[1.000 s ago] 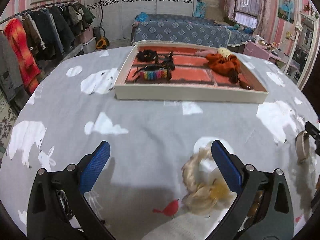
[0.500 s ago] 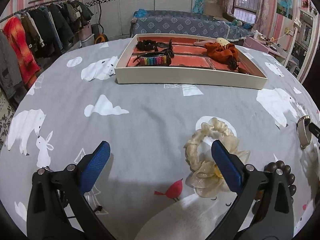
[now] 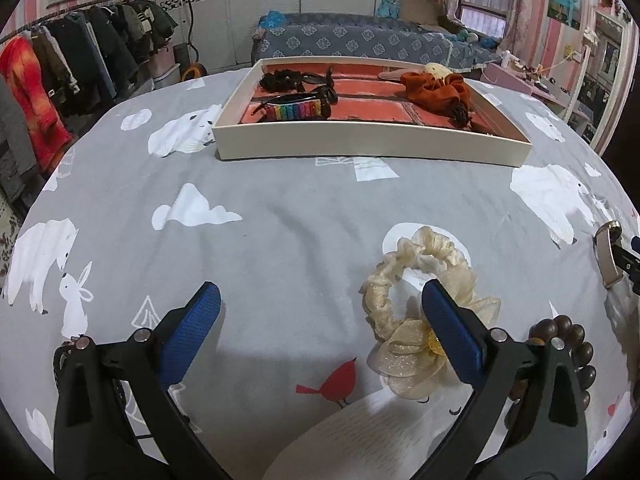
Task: Organize jewelry
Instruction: 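Grasp the cream flower scrunchie with the left tool while the right tool grasps the watch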
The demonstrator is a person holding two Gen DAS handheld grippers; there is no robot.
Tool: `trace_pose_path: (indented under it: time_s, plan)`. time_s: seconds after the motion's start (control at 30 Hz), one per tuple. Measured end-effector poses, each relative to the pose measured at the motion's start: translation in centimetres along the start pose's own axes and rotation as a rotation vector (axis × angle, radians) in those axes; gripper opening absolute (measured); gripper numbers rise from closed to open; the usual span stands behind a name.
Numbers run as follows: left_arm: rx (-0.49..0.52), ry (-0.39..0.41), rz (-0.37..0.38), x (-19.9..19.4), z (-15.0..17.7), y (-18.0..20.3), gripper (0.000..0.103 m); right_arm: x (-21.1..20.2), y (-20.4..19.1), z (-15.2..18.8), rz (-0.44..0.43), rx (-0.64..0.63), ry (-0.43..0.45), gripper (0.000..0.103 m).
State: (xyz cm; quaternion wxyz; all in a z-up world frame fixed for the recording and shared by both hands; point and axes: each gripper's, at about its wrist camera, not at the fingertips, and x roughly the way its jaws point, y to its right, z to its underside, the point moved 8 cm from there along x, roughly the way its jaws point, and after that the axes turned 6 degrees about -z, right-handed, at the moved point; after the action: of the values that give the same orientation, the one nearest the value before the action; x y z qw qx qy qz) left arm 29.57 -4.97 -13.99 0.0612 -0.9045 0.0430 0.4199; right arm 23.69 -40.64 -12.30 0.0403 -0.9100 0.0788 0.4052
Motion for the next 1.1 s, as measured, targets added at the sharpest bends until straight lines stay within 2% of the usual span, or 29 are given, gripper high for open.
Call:
trace_pose_path:
  time_s: [0.03,0.13,0.3,0.43,0.57,0.7,0.73,0.77,0.8,0.9,1.0,1.1]
  plan:
    - [0.004,0.000,-0.001,0.0,0.0,0.1,0.097,0.2,0.0,0.1,-0.001,-0.002,-0.007,0.095]
    - [0.010,-0.003,0.001,0.0,0.0,0.3,0.096,0.8,-0.4,0.2,-0.012,-0.013,-0.034,0.085]
    - [-0.009,-0.035,0.046,0.3,0.3,0.6,0.086,1.2,-0.9,0.2,-0.055,-0.022,-0.046,0.079]
    - [-0.005,-0.044,0.054,0.4,0.4,1.1,0.081,1.4,-1.5,0.1,-0.098,-0.023,-0.048,0.067]
    - [0.010,-0.057,0.057,0.6,0.6,1.5,0.071,1.5,-2.0,-0.1,-0.117,-0.028,-0.049,0.053]
    - [0.033,-0.050,0.056,0.5,0.5,1.9,0.060,1.6,-2.1,-0.2,-0.127,-0.031,-0.052,0.047]
    - [0.038,-0.048,0.057,0.4,0.5,2.0,0.058,1.6,-2.0,-0.2,-0.125,-0.029,-0.051,0.038]
    - [0.041,-0.047,0.059,0.4,0.5,2.1,0.054,1.7,-1.8,-0.2,-0.113,-0.029,-0.053,0.036]
    - [0.046,-0.046,0.062,0.3,0.5,2.2,0.049,1.8,-1.6,-0.2,-0.115,-0.021,-0.053,0.035]
    - [0.055,-0.044,0.067,0.2,0.6,2.4,0.045,1.8,-1.6,-0.1,-0.122,-0.018,-0.055,0.033]
    - [0.054,-0.047,0.065,0.2,0.6,2.4,0.032,1.9,-1.8,-0.2,-0.116,-0.030,-0.053,0.031]
    - [0.052,-0.048,0.058,0.3,0.6,2.3,0.026,1.9,-1.8,-0.2,-0.116,-0.031,-0.052,0.030]
